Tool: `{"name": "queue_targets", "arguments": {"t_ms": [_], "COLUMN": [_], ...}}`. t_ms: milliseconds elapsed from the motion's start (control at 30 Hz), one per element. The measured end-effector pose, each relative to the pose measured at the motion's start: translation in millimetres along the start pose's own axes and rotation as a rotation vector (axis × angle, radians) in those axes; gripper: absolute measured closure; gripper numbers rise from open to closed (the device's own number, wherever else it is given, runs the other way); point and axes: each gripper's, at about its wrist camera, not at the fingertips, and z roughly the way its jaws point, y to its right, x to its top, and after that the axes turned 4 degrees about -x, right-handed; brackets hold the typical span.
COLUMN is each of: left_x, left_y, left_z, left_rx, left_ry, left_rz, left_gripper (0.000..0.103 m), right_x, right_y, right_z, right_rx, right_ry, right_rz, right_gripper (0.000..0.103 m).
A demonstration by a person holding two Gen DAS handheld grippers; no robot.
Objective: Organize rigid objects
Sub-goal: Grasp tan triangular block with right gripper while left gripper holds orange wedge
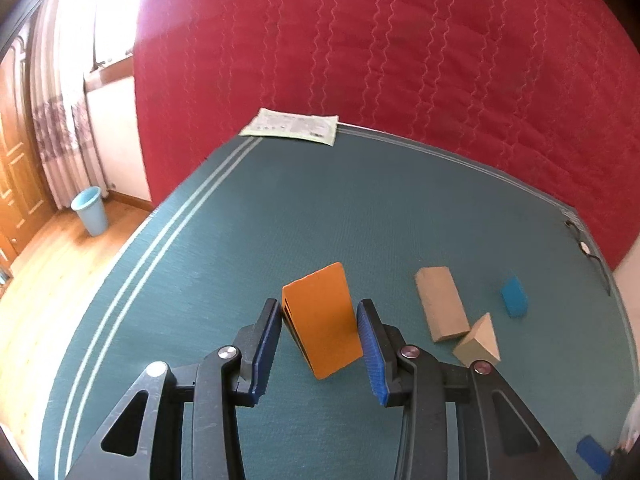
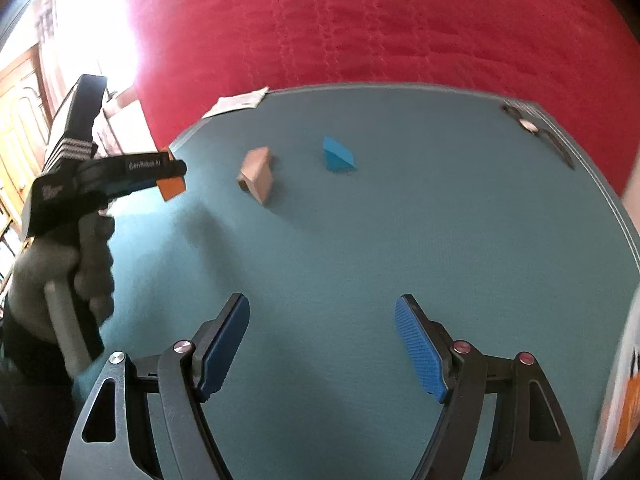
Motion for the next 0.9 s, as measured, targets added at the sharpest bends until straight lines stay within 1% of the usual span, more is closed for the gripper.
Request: {"name": "queue_targets", "arguments": {"t_ms": [67, 100, 167, 300, 467, 600, 667, 800, 833, 900], "left_x": [0, 0, 1, 2, 2, 2, 2, 1, 1, 1], "left_y": [-1, -2, -4, -13, -22, -22, -22, -22, -22, -22], "left_z": [-2, -3, -5, -5, 2, 4, 5, 5, 5, 6], "left_rx": [0.017, 0.016, 0.012, 0.017, 0.027, 0.028, 0.027, 0.027, 0.027, 0.026], "left_ry": [0.011, 0.013, 0.014, 0.011, -0.01, -0.021, -0.025, -0.032, -0.033, -0.036], "left_rz": [0.001, 0.0, -0.011, -0.038, -0.069, -0.071, -0.07, -0.072, -0.072, -0.072], "left_gripper": [0.062, 0.062, 0.062, 0.062, 0.062, 0.062, 0.062, 0.062, 0.062, 0.062], "right_x": [9, 15, 23, 44, 63, 75, 79, 84, 85, 86], "right_y": [-9, -15, -23, -38, -50, -56, -59, -58, -58, -57], "right_z": [9, 15, 24, 46, 64, 81, 89, 101, 102, 104], "right_rx": [0.01, 0.021, 0.034, 0.082, 0.085, 0.075, 0.061, 0.045, 0.05, 0.052], "right_ry": [0.008, 0.014, 0.017, 0.018, 0.024, 0.015, 0.009, -0.01, -0.015, -0.02], "right_rz": [-0.012, -0.023, -0.037, -0.051, -0.061, -0.062, -0.066, -0.06, -0.056, -0.051], "right_gripper": [0.029, 0.03, 0.035, 0.04, 0.041, 0.043, 0.051, 0.055, 0.061, 0.065]}}
